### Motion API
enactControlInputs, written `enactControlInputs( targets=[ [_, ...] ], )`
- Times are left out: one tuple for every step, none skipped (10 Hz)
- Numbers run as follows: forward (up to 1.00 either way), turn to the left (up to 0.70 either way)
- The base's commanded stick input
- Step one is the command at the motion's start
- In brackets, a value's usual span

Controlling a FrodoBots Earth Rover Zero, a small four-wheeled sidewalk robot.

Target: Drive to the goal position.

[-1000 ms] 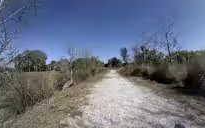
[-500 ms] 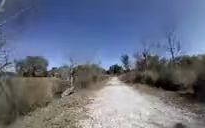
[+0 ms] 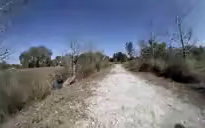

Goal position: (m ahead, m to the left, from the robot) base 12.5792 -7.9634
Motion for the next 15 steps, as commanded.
enactControlInputs(
  targets=[
    [0.70, -0.07],
    [0.70, -0.10],
    [0.70, -0.14],
    [0.70, -0.18],
    [0.70, -0.22],
    [0.70, -0.23],
    [0.70, -0.20],
    [0.70, -0.17],
    [0.70, -0.13],
    [0.70, -0.12],
    [0.70, -0.11],
    [0.70, -0.10],
    [0.70, -0.09],
    [0.70, -0.08],
    [0.70, -0.09]
  ],
)
